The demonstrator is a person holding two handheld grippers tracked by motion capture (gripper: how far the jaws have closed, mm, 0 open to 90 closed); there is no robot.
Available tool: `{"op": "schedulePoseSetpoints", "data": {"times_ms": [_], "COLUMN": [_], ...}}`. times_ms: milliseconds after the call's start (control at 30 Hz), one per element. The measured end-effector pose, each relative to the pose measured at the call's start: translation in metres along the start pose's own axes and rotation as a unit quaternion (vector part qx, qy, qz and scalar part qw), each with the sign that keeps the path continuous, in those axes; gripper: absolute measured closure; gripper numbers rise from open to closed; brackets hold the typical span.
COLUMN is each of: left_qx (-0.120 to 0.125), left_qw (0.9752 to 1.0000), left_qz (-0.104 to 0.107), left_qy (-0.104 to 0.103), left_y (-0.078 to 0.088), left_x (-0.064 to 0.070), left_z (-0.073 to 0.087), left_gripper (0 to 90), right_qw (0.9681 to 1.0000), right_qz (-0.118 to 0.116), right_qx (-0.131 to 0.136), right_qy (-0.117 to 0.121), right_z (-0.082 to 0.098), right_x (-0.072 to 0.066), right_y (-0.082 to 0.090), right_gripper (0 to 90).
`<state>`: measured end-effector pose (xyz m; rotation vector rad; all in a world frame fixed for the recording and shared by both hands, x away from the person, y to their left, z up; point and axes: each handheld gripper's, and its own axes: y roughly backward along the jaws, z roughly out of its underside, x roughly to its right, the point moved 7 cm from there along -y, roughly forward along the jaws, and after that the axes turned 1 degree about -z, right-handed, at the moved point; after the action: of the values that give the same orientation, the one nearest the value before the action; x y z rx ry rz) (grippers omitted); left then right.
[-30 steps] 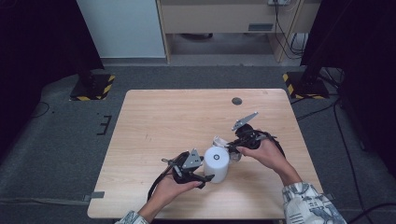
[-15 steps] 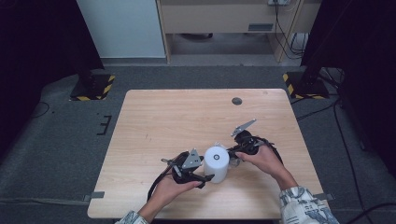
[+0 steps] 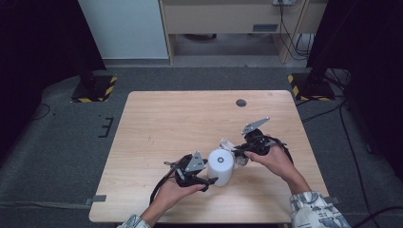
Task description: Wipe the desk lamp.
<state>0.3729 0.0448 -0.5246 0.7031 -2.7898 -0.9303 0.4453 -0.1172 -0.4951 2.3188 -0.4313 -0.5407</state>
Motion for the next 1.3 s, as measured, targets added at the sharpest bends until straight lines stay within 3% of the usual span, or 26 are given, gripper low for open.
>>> {"op": "schedulePoseSetpoints", "data": {"times_ms": [133, 400, 633, 967, 1300], "left_qx": [0.000, 0.000, 0.000, -0.001, -0.004], "left_qw": [1.0000, 1.0000, 1.0000, 1.0000, 1.0000], "left_qz": [0.000, 0.001, 0.003, 0.006, 0.009], "left_qy": [0.000, 0.000, 0.001, 0.003, 0.001], "left_y": [0.000, 0.000, 0.000, -0.001, -0.001], "left_x": [0.000, 0.000, 0.000, 0.001, 0.000], "left_z": [0.000, 0.000, 0.001, 0.001, 0.003], "left_gripper": [26.0, 26.5, 26.8, 27.0, 29.6], "right_qw": [1.0000, 0.9982, 0.9966, 0.9989, 0.9988], "right_qz": [0.003, 0.017, 0.027, 0.027, 0.027], "right_qx": [-0.007, -0.057, -0.078, -0.037, 0.042], "right_qy": [-0.002, -0.004, -0.007, -0.003, 0.005], "right_z": [0.003, 0.018, 0.027, 0.019, 0.010], "right_x": [0.000, 0.005, 0.008, -0.002, -0.019], "right_y": [-0.003, -0.026, -0.038, -0.010, 0.034], "right_gripper": [77.5, 77.7, 77.8, 77.9, 78.0]}}
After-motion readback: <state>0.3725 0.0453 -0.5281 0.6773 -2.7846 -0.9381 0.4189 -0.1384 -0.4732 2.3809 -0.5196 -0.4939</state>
